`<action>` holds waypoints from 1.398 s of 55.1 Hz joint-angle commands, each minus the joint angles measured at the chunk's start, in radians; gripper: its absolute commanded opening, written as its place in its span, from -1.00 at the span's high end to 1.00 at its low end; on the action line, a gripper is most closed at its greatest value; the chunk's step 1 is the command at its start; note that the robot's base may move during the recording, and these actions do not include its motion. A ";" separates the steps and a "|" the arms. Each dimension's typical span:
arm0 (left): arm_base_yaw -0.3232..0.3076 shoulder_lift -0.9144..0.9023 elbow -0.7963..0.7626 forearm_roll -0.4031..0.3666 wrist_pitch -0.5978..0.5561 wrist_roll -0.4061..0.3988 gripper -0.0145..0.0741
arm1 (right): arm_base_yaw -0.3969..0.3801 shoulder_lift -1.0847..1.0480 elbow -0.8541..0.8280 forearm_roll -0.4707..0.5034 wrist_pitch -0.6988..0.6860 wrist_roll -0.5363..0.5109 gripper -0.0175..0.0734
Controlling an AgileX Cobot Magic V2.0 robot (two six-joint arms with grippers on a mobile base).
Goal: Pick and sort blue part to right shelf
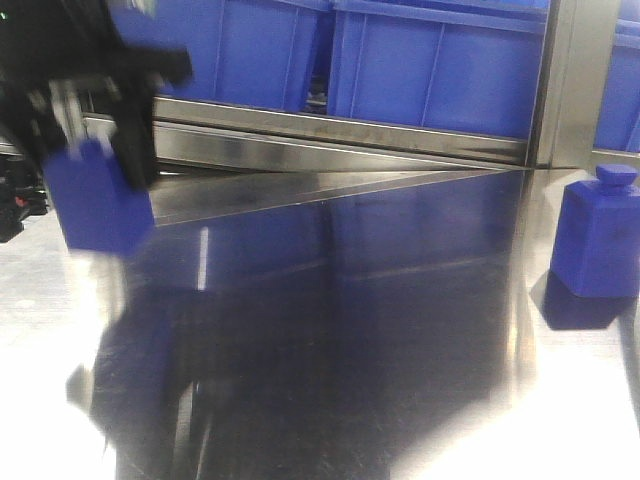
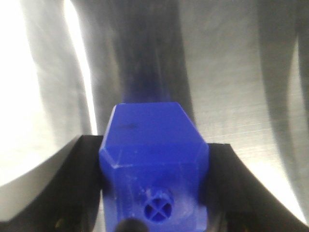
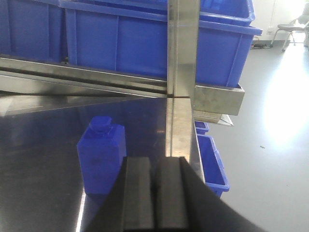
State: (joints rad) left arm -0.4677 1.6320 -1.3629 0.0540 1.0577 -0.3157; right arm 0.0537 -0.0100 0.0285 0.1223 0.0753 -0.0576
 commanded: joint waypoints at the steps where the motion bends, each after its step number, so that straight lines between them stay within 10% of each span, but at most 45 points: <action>1: -0.005 -0.134 -0.025 0.089 -0.029 0.002 -0.12 | -0.002 -0.018 -0.007 -0.006 -0.094 -0.002 0.52; 17: -0.005 -0.510 0.220 0.273 -0.182 0.004 -0.12 | -0.002 -0.018 -0.007 -0.006 -0.098 -0.002 0.52; 46: -0.005 -1.282 0.821 0.275 -0.738 -0.003 -0.12 | -0.002 -0.018 -0.030 0.005 -0.162 -0.001 0.52; 77: -0.005 -1.336 0.867 0.256 -0.756 -0.005 -0.12 | 0.064 0.499 -0.766 0.004 0.541 -0.083 0.47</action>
State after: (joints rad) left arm -0.4677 0.2875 -0.4678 0.3160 0.3955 -0.3127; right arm 0.0836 0.3815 -0.6104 0.1241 0.5959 -0.1219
